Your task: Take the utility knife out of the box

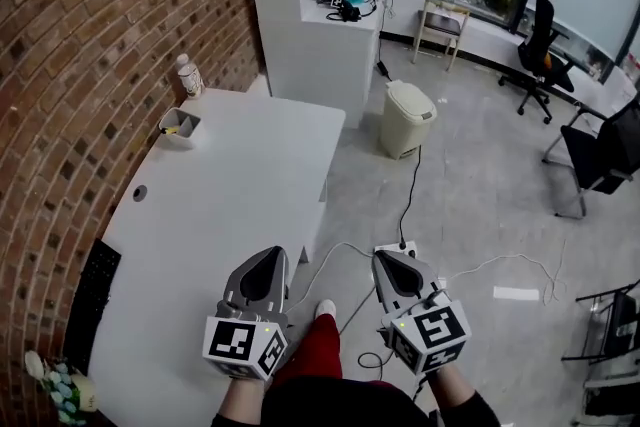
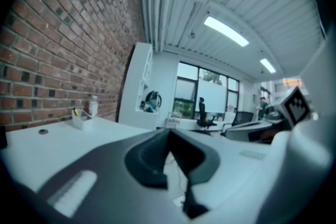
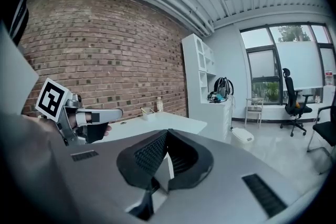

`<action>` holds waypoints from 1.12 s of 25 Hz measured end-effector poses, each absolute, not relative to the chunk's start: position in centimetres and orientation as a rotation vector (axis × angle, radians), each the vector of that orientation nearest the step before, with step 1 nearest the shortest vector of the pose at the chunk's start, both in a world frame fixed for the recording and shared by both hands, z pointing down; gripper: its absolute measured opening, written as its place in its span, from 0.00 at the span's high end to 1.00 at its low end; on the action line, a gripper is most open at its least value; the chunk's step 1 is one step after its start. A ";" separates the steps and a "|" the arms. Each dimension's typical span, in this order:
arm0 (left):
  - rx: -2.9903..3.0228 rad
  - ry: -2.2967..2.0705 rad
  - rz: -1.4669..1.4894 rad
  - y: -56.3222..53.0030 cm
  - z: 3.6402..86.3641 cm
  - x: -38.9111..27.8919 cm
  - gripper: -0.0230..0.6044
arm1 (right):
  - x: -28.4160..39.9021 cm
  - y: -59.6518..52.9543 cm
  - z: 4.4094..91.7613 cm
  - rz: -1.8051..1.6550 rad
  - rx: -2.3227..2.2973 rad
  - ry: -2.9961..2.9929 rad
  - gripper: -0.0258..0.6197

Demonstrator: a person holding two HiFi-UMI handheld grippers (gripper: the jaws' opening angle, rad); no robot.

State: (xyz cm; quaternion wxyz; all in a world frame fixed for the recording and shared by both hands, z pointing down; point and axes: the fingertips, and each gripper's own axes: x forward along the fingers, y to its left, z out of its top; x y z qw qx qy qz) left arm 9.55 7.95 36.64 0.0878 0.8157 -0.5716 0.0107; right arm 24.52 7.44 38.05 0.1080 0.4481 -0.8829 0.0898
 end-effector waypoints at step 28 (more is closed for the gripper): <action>1.972 -2.018 -0.051 -4.8 40.5 -6.2 0.96 | 7.6 -10.8 41.3 0.270 0.800 -2.610 0.95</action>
